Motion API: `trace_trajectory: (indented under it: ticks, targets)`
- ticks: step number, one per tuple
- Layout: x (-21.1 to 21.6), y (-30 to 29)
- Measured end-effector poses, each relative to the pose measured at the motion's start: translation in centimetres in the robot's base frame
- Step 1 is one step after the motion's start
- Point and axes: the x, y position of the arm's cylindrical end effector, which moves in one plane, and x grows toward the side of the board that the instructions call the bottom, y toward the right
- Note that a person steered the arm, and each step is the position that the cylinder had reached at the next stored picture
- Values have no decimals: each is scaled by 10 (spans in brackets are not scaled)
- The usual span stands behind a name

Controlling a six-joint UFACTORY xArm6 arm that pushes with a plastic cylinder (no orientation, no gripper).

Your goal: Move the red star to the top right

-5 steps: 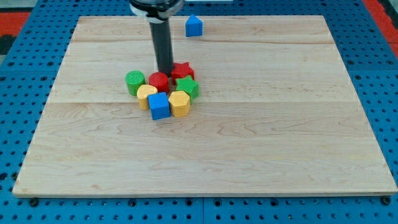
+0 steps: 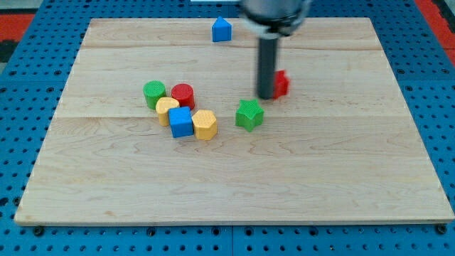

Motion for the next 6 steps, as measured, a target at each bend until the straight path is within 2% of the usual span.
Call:
trace_trajectory:
  ticks: [1, 2, 3, 4, 5, 6]
  targets:
    - [-57, 4]
    - [-80, 22]
    - [-37, -9]
    - [6, 7]
    - [-43, 49]
    - [-93, 42]
